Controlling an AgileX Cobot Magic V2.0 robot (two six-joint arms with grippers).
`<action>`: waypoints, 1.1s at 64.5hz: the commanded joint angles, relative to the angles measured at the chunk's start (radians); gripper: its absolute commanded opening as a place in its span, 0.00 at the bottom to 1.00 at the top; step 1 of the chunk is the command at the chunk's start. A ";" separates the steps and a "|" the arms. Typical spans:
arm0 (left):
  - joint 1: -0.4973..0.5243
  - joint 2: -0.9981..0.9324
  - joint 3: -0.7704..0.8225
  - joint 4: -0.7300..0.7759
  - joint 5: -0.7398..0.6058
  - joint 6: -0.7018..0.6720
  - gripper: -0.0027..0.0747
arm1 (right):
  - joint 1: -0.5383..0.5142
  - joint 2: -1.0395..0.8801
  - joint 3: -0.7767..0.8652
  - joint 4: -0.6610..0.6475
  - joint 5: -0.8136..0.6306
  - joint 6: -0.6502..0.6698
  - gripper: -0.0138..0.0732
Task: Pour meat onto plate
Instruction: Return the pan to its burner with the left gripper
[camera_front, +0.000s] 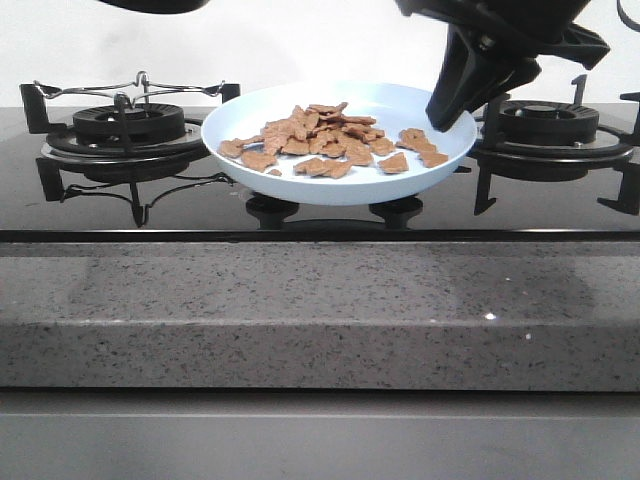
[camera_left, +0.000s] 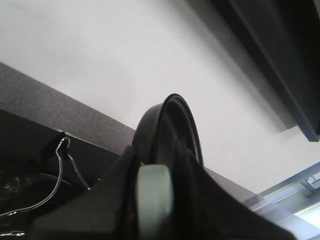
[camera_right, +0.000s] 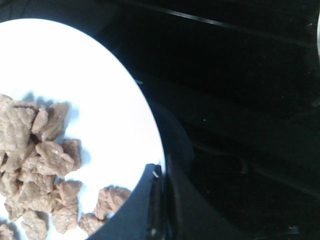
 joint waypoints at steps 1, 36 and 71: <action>0.020 0.006 -0.039 -0.132 0.089 -0.024 0.01 | -0.001 -0.050 -0.024 0.015 -0.041 -0.010 0.03; 0.037 0.148 -0.039 -0.124 0.035 -0.024 0.01 | -0.001 -0.050 -0.024 0.015 -0.041 -0.010 0.03; 0.037 0.170 -0.039 0.000 0.052 -0.070 0.53 | -0.001 -0.050 -0.024 0.015 -0.041 -0.010 0.03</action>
